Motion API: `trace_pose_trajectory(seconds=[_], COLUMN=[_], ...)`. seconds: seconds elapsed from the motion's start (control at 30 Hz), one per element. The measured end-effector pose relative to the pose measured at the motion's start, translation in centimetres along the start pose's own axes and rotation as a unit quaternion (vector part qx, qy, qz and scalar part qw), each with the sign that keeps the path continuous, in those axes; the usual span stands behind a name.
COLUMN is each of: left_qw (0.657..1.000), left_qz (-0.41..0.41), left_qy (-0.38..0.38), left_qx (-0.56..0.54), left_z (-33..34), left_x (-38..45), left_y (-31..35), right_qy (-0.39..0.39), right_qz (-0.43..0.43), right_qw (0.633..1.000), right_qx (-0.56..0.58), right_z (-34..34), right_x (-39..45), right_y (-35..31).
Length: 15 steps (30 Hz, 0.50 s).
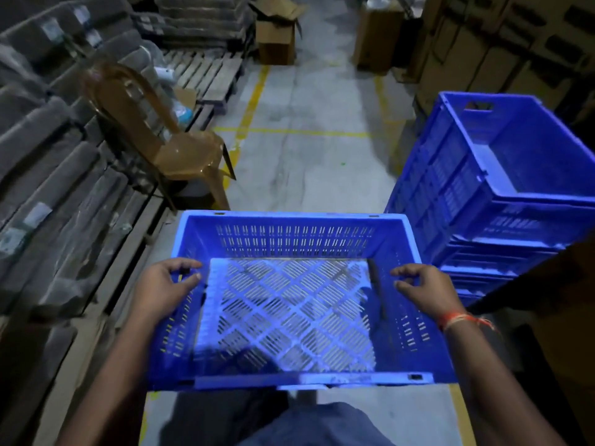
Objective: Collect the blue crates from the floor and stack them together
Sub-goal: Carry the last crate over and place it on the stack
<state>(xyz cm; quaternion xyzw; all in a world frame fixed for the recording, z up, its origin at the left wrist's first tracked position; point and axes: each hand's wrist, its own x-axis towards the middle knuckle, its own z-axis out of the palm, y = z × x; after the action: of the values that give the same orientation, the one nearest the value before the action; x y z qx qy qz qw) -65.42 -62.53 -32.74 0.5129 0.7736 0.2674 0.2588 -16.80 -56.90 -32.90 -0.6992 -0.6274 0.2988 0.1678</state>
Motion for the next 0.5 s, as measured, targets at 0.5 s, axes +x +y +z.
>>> trace_pose_trajectory(seconds=[0.5], left_qw=[0.989], left_qz=[0.111], left_qy=[-0.091], left_qx=[0.03], left_z=[-0.9], left_x=[36.1], left_y=[10.1], right_qy=[0.086], right_qz=[0.111], right_qw=[0.99], right_qx=[0.013], right_z=[0.4], right_x=[22.7], right_y=[-9.6])
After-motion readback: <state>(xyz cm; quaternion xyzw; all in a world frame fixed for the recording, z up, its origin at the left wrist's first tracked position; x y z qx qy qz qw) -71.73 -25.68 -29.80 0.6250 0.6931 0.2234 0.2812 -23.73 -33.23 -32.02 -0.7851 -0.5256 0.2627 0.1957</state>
